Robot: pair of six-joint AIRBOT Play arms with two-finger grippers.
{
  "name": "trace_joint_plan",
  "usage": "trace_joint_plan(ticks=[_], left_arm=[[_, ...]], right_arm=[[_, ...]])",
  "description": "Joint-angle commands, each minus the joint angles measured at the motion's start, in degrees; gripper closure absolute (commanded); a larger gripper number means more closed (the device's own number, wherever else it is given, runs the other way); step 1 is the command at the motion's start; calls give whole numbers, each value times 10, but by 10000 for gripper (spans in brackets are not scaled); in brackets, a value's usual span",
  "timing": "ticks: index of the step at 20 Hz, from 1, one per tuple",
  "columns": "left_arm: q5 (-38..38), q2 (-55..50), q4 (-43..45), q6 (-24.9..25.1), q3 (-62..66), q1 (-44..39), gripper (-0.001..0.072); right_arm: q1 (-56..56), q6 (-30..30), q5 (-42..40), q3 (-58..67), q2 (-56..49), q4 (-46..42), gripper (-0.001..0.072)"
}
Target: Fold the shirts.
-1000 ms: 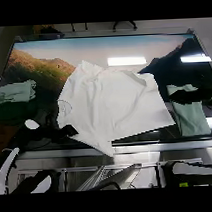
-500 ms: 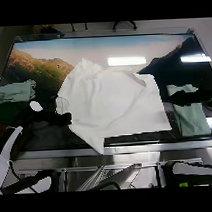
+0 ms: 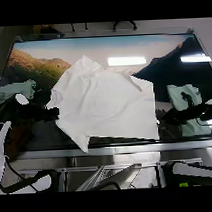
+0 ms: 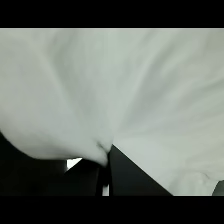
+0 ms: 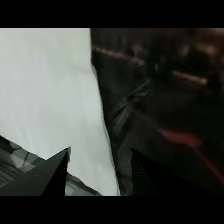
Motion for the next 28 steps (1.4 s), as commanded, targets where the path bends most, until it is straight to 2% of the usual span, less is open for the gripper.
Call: trace_joint_plan(ticks=[1,5,7,9,10,11,14,18,23,26,28], left_arm=[[0,0,6,10,3,4,688],[0,0,6,10,3,4,688],[0,0,6,10,3,4,688],[0,0,5,10,3,4,688],[0,0,3,10,4,4,688],[-4,3,-14,26,5,4,690],[-31,53,-99,59,47,16,692],[-99,172,-179,59,235,59,692],[-69,284,-189,59,504,80,692],[-53,316,-166,52,603,80,691],[-53,327,-134,52,633,80,691]], right_arm=[[19,22,-2,-64,2,-14,261],[78,31,-4,-103,2,-7,276],[107,22,-8,-105,2,30,282],[122,-15,-29,-104,2,109,543],[123,-36,-39,-99,2,157,640],[123,-57,-44,-89,3,203,694],[121,-96,-45,-3,37,322,695],[99,-97,-47,250,142,436,695],[44,-94,-74,562,219,430,695],[19,-90,-78,655,245,374,695],[12,-76,-81,664,256,348,695]])
